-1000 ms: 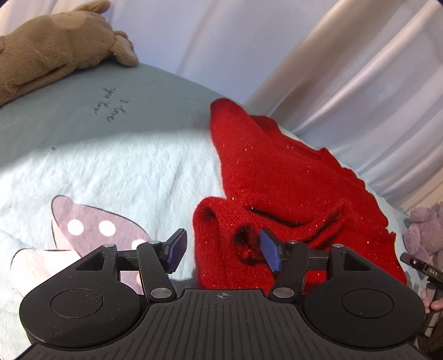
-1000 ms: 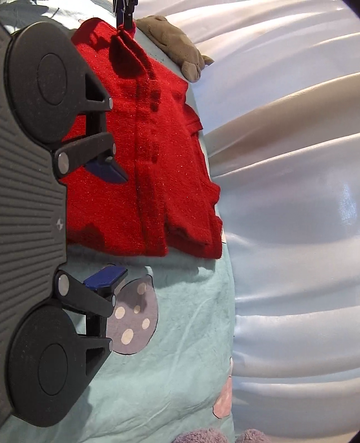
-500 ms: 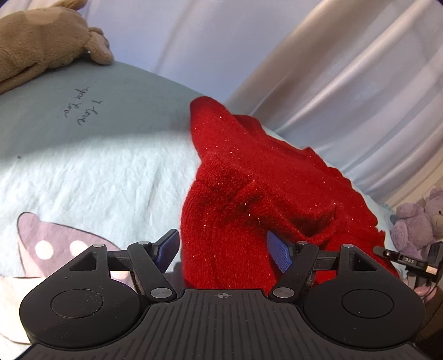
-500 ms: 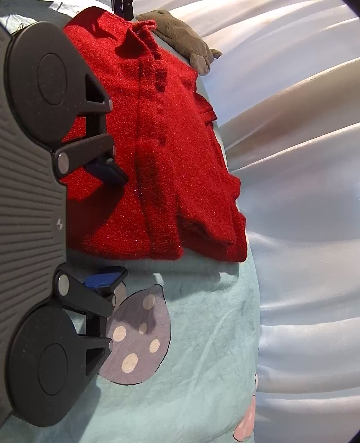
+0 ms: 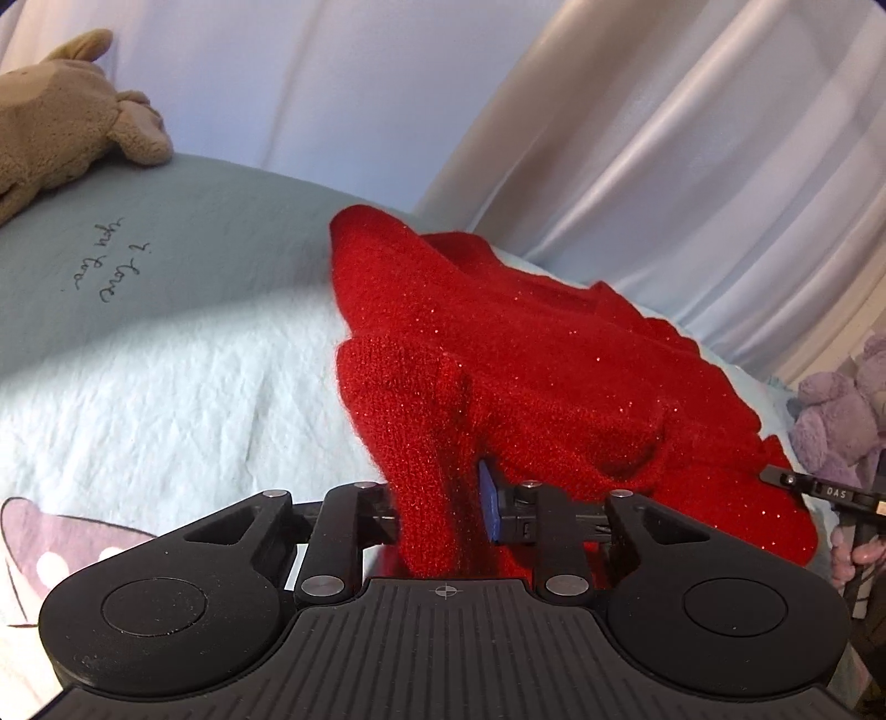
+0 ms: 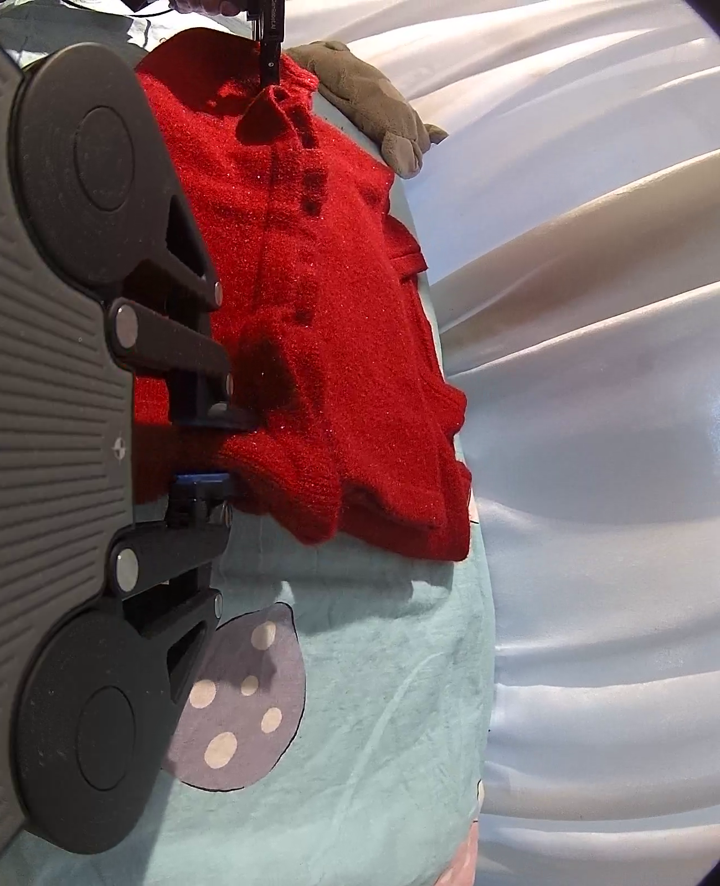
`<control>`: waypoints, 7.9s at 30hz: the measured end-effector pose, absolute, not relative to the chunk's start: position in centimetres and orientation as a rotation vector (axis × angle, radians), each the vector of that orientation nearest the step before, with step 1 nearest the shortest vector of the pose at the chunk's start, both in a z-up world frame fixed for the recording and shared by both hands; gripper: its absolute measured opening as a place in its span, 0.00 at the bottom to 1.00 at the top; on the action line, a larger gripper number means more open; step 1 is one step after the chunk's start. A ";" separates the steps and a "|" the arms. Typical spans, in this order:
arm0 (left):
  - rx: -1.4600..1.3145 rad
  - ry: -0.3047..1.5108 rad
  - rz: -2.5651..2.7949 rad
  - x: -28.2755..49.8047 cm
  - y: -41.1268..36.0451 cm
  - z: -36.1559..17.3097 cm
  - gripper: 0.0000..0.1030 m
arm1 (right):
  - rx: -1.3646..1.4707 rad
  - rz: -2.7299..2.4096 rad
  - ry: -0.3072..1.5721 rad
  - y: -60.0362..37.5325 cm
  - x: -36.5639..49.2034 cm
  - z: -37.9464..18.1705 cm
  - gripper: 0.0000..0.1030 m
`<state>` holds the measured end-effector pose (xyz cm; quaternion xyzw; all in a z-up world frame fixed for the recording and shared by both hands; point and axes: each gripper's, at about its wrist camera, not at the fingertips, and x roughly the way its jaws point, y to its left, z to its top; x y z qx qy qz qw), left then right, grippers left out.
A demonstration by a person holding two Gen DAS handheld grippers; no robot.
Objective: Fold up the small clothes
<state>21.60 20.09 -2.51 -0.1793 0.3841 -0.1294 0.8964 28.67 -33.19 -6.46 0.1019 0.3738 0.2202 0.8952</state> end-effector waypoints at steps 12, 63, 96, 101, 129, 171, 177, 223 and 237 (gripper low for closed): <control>-0.348 0.748 -0.203 21.3 19.6 -1.9 0.20 | 0.081 0.410 0.720 -31.4 28.1 -5.3 0.14; -0.150 0.794 0.007 32.2 17.2 -0.9 0.17 | -0.021 0.324 0.691 -25.9 39.2 -4.7 0.19; 0.136 0.668 0.262 38.8 14.2 -4.2 0.43 | -0.484 0.065 0.584 -19.8 45.9 -8.4 0.13; 0.085 0.618 0.361 34.6 16.4 -0.3 0.49 | -0.402 -0.114 0.541 -22.3 44.0 -6.5 0.35; -0.377 0.735 0.123 20.9 15.8 -2.3 0.18 | 0.380 0.038 0.770 -28.7 27.8 -9.0 0.31; -0.849 0.902 -0.266 29.8 22.9 -6.9 0.51 | 0.074 0.102 0.640 -22.2 27.0 -5.6 0.41; -0.806 0.900 -0.310 30.4 22.3 -6.3 0.38 | 0.063 0.155 0.625 -21.1 27.2 -5.6 0.32; -0.151 0.825 -0.321 31.7 -6.2 1.9 0.77 | 0.254 0.194 0.571 -24.3 27.3 -7.0 0.09; -0.192 0.649 -0.353 22.4 1.7 8.4 0.77 | 0.294 0.185 0.597 -25.9 27.3 -7.5 0.11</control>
